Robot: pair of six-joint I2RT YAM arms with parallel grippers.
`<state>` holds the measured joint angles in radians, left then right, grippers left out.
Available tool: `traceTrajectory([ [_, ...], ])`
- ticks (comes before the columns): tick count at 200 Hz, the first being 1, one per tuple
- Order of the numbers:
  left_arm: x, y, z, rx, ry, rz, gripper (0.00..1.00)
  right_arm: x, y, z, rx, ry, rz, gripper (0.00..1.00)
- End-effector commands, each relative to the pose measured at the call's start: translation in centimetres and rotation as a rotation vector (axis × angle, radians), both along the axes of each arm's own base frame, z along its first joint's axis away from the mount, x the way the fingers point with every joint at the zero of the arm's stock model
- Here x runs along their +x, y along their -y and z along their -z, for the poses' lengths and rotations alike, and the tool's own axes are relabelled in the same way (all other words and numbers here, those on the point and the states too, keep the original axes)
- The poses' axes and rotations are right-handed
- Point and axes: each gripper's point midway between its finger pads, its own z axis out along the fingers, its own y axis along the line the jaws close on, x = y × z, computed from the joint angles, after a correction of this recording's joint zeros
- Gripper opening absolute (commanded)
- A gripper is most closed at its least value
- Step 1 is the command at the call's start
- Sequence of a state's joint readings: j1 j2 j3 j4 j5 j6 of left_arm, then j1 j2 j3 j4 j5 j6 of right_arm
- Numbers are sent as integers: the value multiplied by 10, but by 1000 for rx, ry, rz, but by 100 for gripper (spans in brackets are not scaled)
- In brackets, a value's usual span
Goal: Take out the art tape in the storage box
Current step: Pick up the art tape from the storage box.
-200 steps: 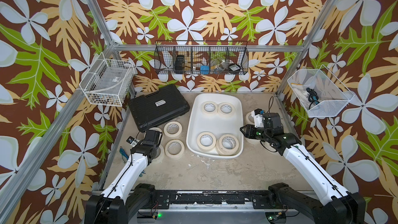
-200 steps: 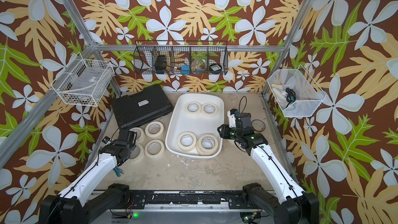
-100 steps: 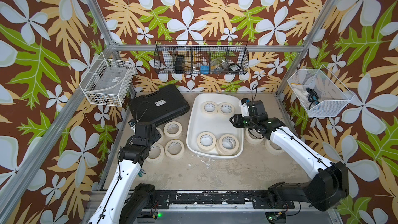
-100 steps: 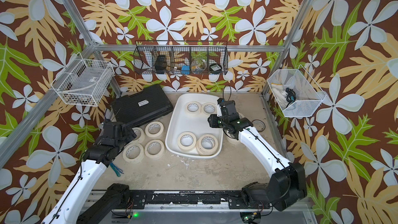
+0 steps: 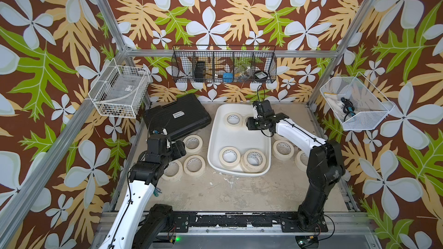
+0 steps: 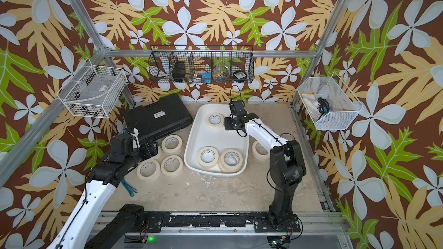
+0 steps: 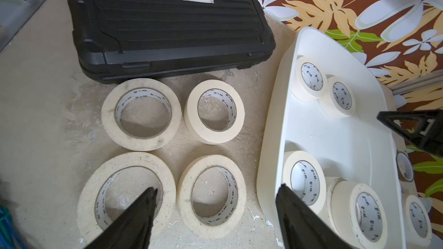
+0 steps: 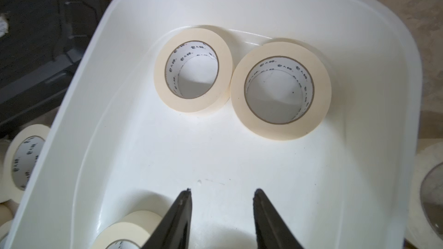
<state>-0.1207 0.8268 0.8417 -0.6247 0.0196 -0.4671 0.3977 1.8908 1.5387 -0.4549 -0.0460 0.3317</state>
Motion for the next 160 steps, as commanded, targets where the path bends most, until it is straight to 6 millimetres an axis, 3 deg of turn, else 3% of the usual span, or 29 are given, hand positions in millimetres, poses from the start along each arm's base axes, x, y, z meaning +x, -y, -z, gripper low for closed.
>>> traceTrajectory([
  [1,3,10,-7,-18,26,63,82,11,2,10,-75,2,-32,46],
  [87,2,22,2,-53,12,118,82,47,3,45,-156,-28,-64,46],
  [160,3,25,5,-63,7,134,82,56,-7,70,-154,-61,-101,48],
])
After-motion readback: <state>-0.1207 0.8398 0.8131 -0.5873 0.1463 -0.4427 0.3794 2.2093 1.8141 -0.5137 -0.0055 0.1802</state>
